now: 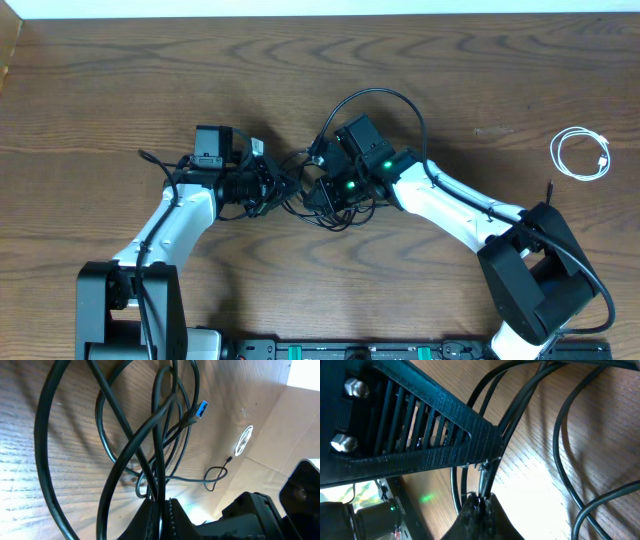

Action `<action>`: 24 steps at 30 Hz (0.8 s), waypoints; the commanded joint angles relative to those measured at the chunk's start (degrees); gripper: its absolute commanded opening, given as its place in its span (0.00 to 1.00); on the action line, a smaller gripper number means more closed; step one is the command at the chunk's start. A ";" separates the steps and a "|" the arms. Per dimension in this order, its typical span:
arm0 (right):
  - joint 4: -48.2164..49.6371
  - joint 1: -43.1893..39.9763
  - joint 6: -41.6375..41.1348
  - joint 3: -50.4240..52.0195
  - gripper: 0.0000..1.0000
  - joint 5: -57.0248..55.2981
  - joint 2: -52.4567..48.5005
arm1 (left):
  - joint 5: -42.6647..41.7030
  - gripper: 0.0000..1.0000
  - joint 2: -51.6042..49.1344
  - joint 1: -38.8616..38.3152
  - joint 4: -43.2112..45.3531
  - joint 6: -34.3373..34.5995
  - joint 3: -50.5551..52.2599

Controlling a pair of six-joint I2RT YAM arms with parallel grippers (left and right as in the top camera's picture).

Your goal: Untangle cables

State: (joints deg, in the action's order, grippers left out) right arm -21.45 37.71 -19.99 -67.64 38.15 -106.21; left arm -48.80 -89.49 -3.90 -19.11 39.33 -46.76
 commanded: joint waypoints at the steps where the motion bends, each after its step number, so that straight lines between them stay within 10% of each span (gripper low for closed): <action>1: 1.01 -0.37 -0.28 -0.26 0.09 2.69 0.98 | -0.02 0.07 0.68 -0.02 -0.50 -4.52 0.42; 24: -2.60 -1.33 -11.67 -0.11 0.01 -14.71 0.98 | 0.90 0.08 0.68 -0.02 -5.35 -11.23 0.42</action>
State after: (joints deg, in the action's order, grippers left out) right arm -23.31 36.05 -31.07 -67.64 28.64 -106.21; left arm -52.12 -89.49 -3.90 -22.74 29.54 -46.74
